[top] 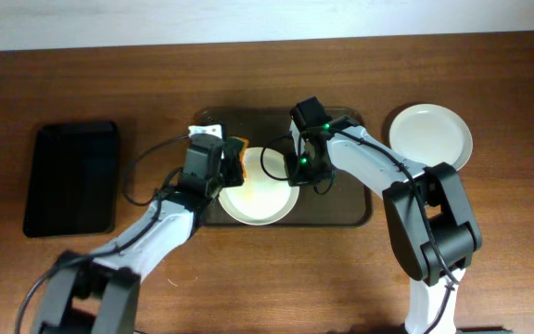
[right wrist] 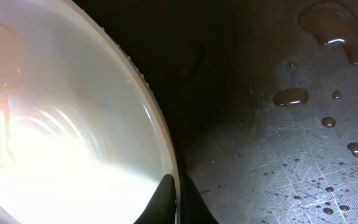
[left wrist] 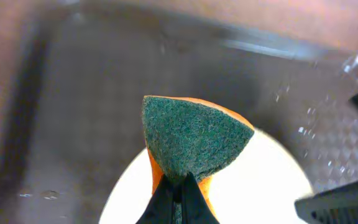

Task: Clean dirty plates on tray and stack at the side
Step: 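Scrub the cream plate with the sponge in the left gripper, then lift the cream plate with the right gripper and stack it on the pile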

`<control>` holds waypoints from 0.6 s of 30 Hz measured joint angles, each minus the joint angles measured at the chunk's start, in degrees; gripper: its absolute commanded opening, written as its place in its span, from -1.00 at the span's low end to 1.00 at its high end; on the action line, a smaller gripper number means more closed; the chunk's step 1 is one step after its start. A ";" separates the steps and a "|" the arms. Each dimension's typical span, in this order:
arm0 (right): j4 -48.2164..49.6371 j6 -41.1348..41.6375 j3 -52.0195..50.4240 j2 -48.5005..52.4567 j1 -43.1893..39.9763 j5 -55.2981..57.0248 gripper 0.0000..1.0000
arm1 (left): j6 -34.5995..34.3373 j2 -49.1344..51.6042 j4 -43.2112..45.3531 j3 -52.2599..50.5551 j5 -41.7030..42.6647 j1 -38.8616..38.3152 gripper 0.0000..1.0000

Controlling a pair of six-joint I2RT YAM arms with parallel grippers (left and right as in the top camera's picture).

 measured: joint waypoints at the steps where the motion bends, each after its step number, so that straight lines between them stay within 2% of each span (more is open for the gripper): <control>1: 0.00 0.00 0.00 0.00 0.00 0.00 -0.92 | 0.00 2.67 1.49 0.00 1.99 0.00 -1.00; 3: 0.00 0.02 0.00 0.00 0.00 0.00 -0.92 | -0.02 7.93 2.54 0.00 5.33 0.00 -1.00; 6: -0.02 0.02 0.00 0.00 0.00 -0.02 -0.92 | 0.00 8.76 2.40 0.07 4.61 0.00 -1.00; 11: 0.15 0.00 0.00 0.09 0.20 -0.72 -0.92 | 1.25 5.49 -5.22 0.48 -11.63 -1.46 -1.00; 14: -0.59 0.02 0.02 0.09 0.07 -0.61 -0.92 | 1.33 -5.84 -8.59 0.33 -21.62 0.07 -1.00; 15: -3.96 0.09 0.74 0.11 -0.02 0.07 -0.92 | 1.29 -8.63 -10.84 0.33 -22.56 0.04 -1.00; 18: -15.78 0.33 8.68 1.95 -0.22 4.90 -0.92 | -0.28 -8.09 -12.98 0.33 -19.23 0.07 -1.00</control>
